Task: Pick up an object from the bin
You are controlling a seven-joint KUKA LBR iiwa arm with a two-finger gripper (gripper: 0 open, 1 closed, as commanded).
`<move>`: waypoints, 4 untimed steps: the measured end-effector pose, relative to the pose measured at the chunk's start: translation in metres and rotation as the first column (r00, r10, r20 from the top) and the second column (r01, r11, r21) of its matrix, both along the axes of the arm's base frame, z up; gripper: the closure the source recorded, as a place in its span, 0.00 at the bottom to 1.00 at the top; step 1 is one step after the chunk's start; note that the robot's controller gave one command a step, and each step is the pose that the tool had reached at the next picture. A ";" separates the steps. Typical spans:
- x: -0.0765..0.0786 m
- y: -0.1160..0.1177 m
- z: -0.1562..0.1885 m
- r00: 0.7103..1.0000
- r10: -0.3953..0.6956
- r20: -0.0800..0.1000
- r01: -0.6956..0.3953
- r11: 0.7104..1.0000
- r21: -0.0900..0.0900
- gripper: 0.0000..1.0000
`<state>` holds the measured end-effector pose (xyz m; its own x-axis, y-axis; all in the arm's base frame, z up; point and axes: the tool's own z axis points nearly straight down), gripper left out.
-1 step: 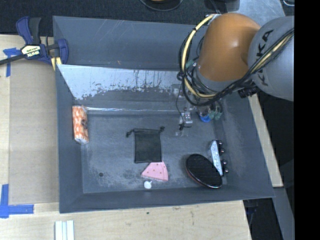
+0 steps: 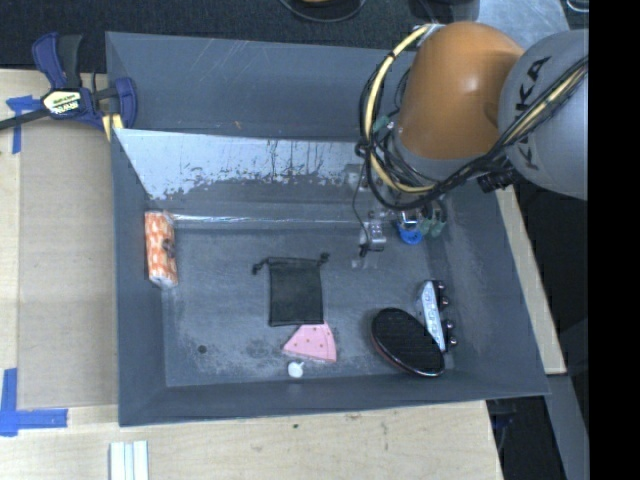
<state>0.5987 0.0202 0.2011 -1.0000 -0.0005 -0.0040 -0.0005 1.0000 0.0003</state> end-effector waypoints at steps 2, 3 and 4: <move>-0.015 0.058 -0.107 0.998 0.062 0.005 -0.062 0.998 0.002 0.00; -0.032 0.069 -0.130 0.997 -0.074 0.003 0.074 0.997 0.001 1.00; -0.032 0.069 -0.130 0.997 -0.074 0.003 0.074 0.997 0.001 1.00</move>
Offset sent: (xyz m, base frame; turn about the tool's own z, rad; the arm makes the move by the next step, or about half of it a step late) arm -0.0160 0.0558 -0.1078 -0.0598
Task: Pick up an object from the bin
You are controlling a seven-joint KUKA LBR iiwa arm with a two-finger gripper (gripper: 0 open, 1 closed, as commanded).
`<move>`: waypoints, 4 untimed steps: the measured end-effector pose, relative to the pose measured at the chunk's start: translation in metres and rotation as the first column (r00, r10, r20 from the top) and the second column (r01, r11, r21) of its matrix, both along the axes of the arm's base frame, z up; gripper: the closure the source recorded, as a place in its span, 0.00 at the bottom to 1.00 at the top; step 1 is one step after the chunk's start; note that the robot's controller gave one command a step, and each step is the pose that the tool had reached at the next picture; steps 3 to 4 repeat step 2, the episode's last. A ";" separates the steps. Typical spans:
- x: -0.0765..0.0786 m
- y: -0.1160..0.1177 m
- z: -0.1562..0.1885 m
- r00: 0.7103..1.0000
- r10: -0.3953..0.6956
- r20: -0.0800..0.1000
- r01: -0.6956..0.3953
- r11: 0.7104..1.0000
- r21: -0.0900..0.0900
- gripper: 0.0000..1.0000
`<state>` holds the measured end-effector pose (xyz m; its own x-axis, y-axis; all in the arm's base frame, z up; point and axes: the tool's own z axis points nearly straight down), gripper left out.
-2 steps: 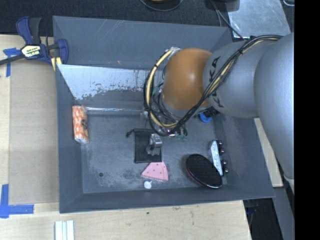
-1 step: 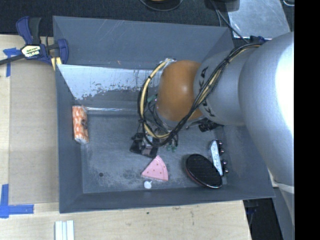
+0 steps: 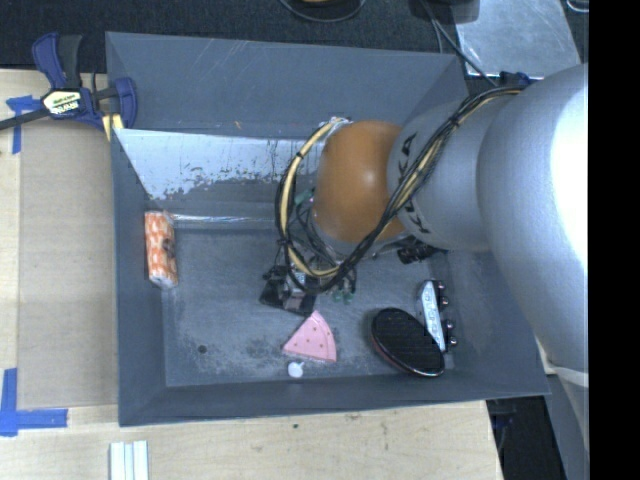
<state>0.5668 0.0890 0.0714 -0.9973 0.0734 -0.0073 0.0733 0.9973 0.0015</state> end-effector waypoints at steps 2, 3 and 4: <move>0.012 -0.006 0.200 0.999 -0.052 0.004 0.052 0.999 0.001 1.00; 0.012 -0.006 0.200 0.999 -0.052 0.004 0.052 0.999 0.001 1.00; 0.012 -0.006 0.200 0.999 -0.052 0.004 0.052 0.999 0.001 1.00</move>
Offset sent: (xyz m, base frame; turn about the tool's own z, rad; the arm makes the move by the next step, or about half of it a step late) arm 0.0000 0.0000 0.0000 0.0000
